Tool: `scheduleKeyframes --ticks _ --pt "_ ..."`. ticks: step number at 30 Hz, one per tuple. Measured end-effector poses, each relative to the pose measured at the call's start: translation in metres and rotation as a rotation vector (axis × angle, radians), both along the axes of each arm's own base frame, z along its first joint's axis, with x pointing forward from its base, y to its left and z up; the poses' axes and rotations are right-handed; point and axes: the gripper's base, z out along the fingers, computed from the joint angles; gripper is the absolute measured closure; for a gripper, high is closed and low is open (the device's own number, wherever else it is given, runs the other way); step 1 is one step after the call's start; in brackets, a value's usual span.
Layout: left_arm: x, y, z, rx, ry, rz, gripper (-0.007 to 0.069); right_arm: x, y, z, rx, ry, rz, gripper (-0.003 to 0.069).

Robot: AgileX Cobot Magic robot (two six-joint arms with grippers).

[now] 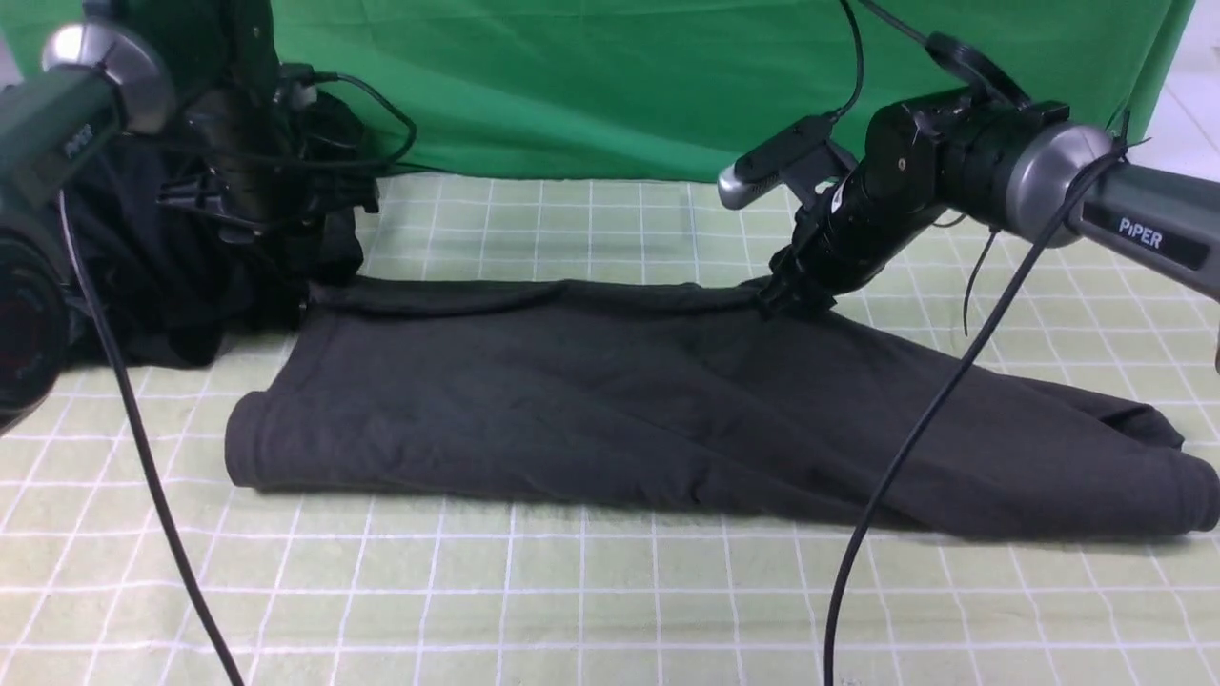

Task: Fold a long-sleeved shirt over a green coffee tablecloth.
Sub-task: 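Fold the black garment in half by bringing its near edge over to the far edge, then pull the folded dark garment lengthwise by its ends to straighten it flat on the table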

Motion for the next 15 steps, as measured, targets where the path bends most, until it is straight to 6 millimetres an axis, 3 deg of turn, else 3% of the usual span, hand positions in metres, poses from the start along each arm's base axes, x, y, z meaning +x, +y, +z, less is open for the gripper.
scheduleKeyframes --ticks 3,4,7,9,11,14,15 --pt "0.002 0.004 0.007 0.037 -0.031 0.015 0.0274 0.0 0.0 0.01 0.013 -0.027 -0.003 0.033" --pt "0.003 0.007 0.019 0.059 -0.053 0.054 0.0223 0.0 -0.001 0.024 0.03 -0.055 -0.014 0.0327" --pt "0.003 0.009 0.041 0.071 -0.074 0.063 0.0223 -0.003 -0.005 0.056 0.068 -0.118 -0.035 0.0336" --pt "0.002 0.007 0.053 0.058 -0.095 0.027 0.0263 -0.006 -0.008 0.073 0.082 -0.138 -0.046 0.0354" --pt "-0.001 0.001 0.067 0.013 -0.118 -0.024 0.0365 -0.011 -0.012 0.087 0.082 -0.137 -0.054 0.0394" --pt "-0.01 -0.006 0.082 -0.053 -0.125 -0.084 0.056 -0.024 -0.026 0.099 0.015 -0.052 -0.061 0.0537" --pt "-0.014 -0.008 0.085 -0.073 -0.12 -0.101 0.0585 -0.028 -0.034 0.101 -0.013 -0.012 -0.073 0.0586"
